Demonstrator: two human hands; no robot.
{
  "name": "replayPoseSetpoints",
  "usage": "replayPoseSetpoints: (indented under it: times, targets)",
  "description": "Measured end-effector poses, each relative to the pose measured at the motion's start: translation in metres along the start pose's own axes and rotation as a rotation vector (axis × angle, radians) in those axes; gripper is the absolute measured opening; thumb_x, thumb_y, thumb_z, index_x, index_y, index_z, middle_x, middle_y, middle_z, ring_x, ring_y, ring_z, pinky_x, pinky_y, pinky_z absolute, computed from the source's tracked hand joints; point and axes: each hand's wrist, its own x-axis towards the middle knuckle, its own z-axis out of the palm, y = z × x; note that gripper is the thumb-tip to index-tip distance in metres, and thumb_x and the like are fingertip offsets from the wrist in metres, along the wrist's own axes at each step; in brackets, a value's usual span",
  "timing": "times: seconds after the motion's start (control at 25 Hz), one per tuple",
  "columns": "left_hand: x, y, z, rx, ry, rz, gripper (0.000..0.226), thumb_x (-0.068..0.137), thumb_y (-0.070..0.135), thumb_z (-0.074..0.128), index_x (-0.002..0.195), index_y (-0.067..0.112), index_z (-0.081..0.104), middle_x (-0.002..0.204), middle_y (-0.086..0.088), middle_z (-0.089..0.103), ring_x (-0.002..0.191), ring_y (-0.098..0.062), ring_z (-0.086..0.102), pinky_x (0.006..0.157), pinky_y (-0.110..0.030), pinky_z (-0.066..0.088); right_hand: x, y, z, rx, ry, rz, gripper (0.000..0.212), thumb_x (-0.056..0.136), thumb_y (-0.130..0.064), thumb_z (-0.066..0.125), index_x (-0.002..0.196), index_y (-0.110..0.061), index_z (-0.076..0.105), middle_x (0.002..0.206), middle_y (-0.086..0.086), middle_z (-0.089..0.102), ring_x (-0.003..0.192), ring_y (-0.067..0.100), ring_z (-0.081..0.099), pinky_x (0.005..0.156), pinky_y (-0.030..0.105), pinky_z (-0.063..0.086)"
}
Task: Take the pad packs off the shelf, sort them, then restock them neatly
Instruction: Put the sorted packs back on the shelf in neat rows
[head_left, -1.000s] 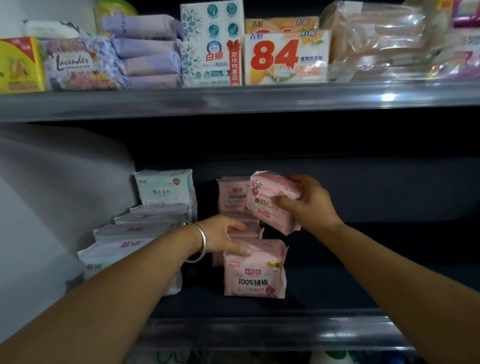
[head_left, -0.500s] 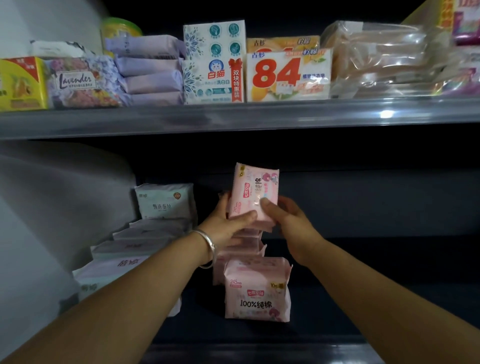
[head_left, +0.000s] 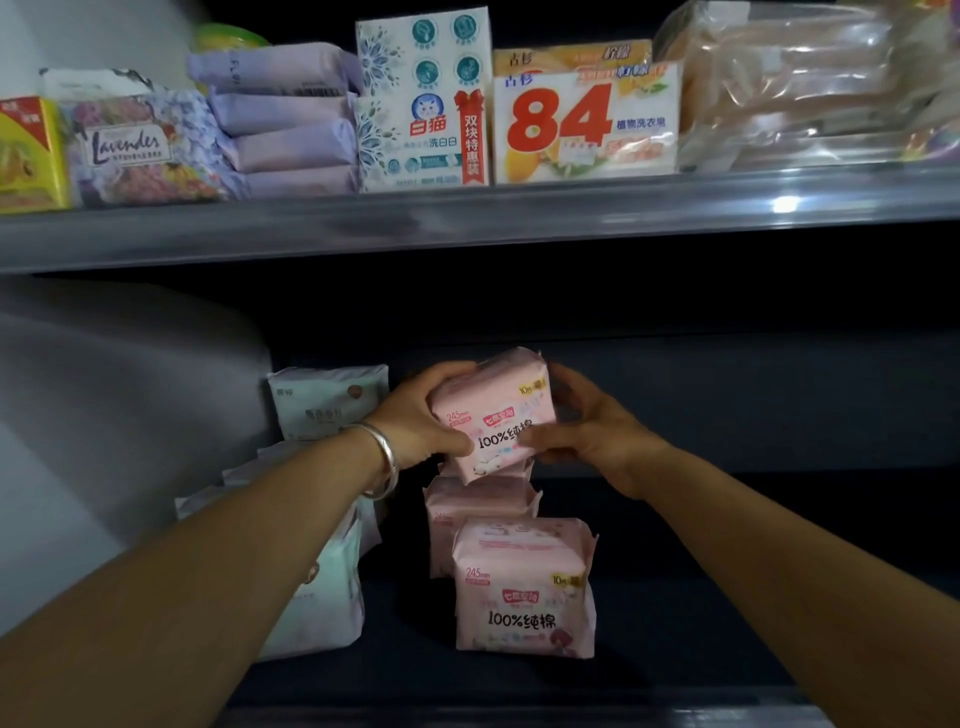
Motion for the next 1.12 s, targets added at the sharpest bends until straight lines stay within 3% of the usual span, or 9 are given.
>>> replayPoseSetpoints:
  times: [0.16,0.28,0.4,0.56,0.68,0.8,0.92,1.12]
  targets:
    - [0.014,-0.003,0.000,0.083,0.041,0.025,0.088,0.071,-0.014,0.064,0.138,0.036,0.036,0.126,0.002,0.044,0.096,-0.024,0.062,0.076,-0.032,0.057,0.016,0.006,0.001,-0.078,-0.050,0.087,0.062,0.072,-0.012,0.079,0.126,-0.024,0.051,0.115,0.001,0.066,0.102,0.017,0.064,0.081,0.034,0.056]
    - [0.028,-0.010,0.003,0.052,0.118,0.047,0.092,0.074,-0.015,0.062,0.145,0.030,0.024,0.136,0.007,0.034,0.098,-0.022,0.061,0.072,-0.026,0.054,0.031,0.016,0.000,-0.056,0.005,0.085,0.061,0.069,-0.015,0.081,0.123,-0.017,0.052,0.113,0.002,0.067,0.100,0.016,0.064,0.074,0.024,0.051]
    - [0.046,-0.023,0.010,0.036,0.222,0.023,0.084,0.080,-0.011,0.061,0.147,0.019,0.020,0.151,-0.005,0.028,0.124,-0.029,0.049,0.091,-0.033,0.048,0.049,0.026,0.002,-0.001,0.109,0.048,0.059,0.069,-0.013,0.082,0.120,-0.013,0.052,0.111,0.004,0.066,0.094,0.014,0.065,0.068,0.021,0.051]
    - [0.066,-0.051,0.014,0.186,0.320,-0.174,0.074,0.084,-0.004,0.057,0.146,0.009,0.021,0.148,-0.014,0.033,0.133,-0.029,0.040,0.108,-0.040,0.037,0.071,0.039,0.004,0.069,0.199,0.018,0.052,0.069,-0.010,0.081,0.113,-0.012,0.054,0.099,-0.001,0.066,0.084,0.010,0.064,0.063,0.021,0.052]
    - [0.067,-0.063,0.017,0.416,0.229,-0.368,0.063,0.084,0.001,0.057,0.141,0.002,0.030,0.140,-0.016,0.042,0.127,-0.029,0.045,0.103,-0.034,0.042,0.082,0.054,0.008,0.000,0.134,0.058,0.053,0.068,-0.009,0.082,0.114,-0.011,0.056,0.109,0.004,0.068,0.093,0.015,0.066,0.072,0.025,0.056]
    - [0.062,-0.071,0.021,0.563,0.129,-0.443,0.043,0.085,0.003,0.055,0.127,0.002,0.048,0.127,-0.015,0.054,0.117,-0.029,0.053,0.092,-0.031,0.045,0.085,0.065,0.013,-0.113,0.031,0.099,0.049,0.069,-0.010,0.082,0.112,-0.014,0.059,0.113,0.005,0.068,0.098,0.018,0.066,0.079,0.028,0.055]
    - [0.062,-0.080,0.022,0.593,0.104,-0.446,0.027,0.084,0.006,0.054,0.111,0.001,0.059,0.117,-0.018,0.061,0.108,-0.031,0.058,0.086,-0.033,0.048,0.085,0.065,0.011,-0.122,0.021,0.131,0.053,0.069,-0.012,0.082,0.116,-0.014,0.057,0.112,0.004,0.068,0.098,0.017,0.065,0.076,0.025,0.054]
    - [0.055,-0.073,0.026,0.669,0.070,-0.457,0.028,0.087,0.016,0.055,0.110,0.000,0.060,0.116,-0.018,0.062,0.106,-0.031,0.060,0.085,-0.033,0.048,0.079,0.064,0.016,-0.156,0.027,0.187,0.034,0.072,-0.012,0.079,0.097,-0.022,0.057,0.114,0.005,0.067,0.086,0.012,0.064,0.067,0.020,0.051]
